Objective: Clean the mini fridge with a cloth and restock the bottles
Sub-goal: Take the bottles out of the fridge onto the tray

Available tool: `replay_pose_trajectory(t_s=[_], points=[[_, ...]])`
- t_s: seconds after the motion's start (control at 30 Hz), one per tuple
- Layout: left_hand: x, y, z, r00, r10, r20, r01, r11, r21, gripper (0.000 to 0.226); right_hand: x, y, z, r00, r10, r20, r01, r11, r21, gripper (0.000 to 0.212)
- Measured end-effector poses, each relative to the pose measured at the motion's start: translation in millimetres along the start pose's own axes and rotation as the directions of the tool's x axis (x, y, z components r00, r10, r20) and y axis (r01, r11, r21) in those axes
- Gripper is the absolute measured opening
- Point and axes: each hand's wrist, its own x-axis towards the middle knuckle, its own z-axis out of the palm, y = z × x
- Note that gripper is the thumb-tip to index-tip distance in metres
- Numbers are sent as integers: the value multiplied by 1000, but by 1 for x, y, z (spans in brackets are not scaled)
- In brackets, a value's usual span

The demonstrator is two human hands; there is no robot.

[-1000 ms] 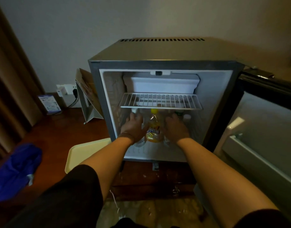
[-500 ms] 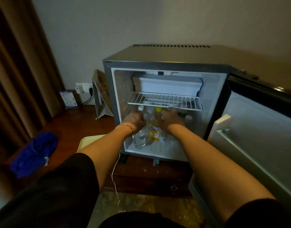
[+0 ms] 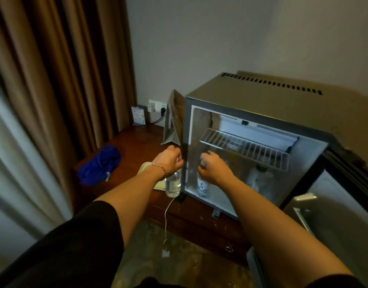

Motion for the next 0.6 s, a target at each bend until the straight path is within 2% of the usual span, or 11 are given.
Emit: replay_pose_trajectory(t_s=[0.13,0.27,0.6], points=[[-12,-27,-16,997,-63,-41,63,998,-3,13,10,-30,8,995,-98,18,99,995,-14,22],[-8,-59,-33,995,-92,-50,92,996,0,13,34,-60,12,991,-135,16,135,991,-15,18],[49,-134,-56,996,-92,-3,92,996,-1,13,118,-105,31,999,-18,43,15,997,70,21]])
